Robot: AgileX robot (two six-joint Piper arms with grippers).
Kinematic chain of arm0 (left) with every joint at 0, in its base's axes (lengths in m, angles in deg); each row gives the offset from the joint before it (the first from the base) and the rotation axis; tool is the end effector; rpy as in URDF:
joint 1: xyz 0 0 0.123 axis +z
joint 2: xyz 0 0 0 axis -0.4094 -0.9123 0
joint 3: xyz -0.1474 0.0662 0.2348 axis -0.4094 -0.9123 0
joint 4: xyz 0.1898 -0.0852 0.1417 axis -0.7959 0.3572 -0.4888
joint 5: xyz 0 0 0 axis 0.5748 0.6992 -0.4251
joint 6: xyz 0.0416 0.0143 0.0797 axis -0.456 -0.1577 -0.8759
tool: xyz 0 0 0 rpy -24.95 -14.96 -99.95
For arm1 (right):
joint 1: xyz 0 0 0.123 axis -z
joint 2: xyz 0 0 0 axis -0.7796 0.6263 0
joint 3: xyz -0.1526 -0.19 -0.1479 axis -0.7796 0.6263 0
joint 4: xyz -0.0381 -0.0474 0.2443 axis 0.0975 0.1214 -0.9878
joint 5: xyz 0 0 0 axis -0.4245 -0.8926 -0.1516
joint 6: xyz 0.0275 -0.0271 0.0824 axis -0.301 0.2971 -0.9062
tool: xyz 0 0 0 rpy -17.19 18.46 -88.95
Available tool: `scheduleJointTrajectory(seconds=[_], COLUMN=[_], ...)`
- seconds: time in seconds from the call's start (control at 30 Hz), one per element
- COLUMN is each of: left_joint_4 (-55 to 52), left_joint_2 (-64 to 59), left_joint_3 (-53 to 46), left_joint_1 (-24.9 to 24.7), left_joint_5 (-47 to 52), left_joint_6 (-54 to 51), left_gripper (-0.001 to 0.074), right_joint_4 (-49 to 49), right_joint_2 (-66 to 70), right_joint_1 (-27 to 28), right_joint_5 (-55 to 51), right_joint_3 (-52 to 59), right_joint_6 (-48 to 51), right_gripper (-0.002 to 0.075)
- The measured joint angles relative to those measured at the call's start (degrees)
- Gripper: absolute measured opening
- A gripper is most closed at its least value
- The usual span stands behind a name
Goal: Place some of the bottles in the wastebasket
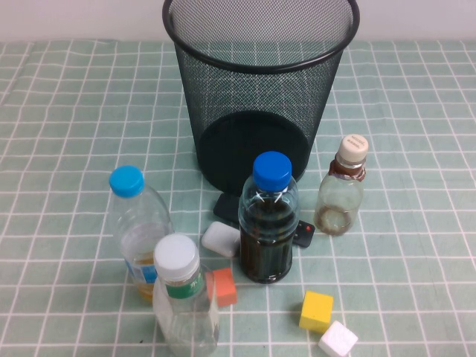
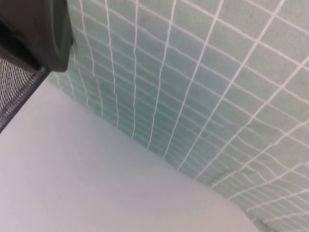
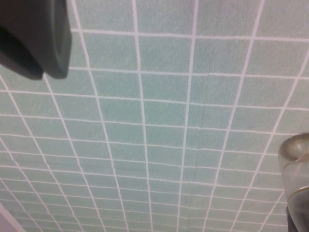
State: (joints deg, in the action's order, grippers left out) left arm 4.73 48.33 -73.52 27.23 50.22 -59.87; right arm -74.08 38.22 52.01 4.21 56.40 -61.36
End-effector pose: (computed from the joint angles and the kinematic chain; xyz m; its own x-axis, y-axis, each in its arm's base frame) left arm 0.0567 -0.0036 0.1945 -0.0423 -0.5661 -0.8232 -0.0053 0.8241 -0.5664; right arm 0.0524 -0.0023 0.1717 -0.2941 -0.0606 -0.9538 0.0114 0.9977 -0.0669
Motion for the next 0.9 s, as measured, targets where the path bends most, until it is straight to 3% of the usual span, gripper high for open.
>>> scheduleJointTrajectory(seconds=[0.1,0.17,0.47,0.63,0.9], left_joint_4=[2.31,2.55,2.23,-0.67,-8.45], left_joint_2=[0.00,0.00,-12.55,-21.02,-38.15], left_joint_3=[0.00,1.55,26.44,38.56,47.30], left_joint_1=[0.00,0.00,-1.29,-9.22,-24.80], left_joint_5=[-3.06,0.62,33.20,40.83,43.75], left_joint_6=[0.00,-0.12,-14.21,-18.71,-21.31], left_gripper=[-0.0006,-0.0006,-0.0006,-0.0006,-0.0006], right_joint_4=[0.00,0.00,0.00,0.00,0.00], right_joint_2=[0.00,0.00,0.00,0.00,0.00], right_joint_1=[0.00,0.00,0.00,0.00,0.00], right_joint_5=[0.00,0.00,0.00,0.00,0.00], right_joint_3=[0.00,0.00,0.00,0.00,0.00], right_joint_6=[0.00,0.00,0.00,0.00,0.00], right_gripper=[-0.0008,-0.0008,-0.0008,-0.0008,-0.0008])
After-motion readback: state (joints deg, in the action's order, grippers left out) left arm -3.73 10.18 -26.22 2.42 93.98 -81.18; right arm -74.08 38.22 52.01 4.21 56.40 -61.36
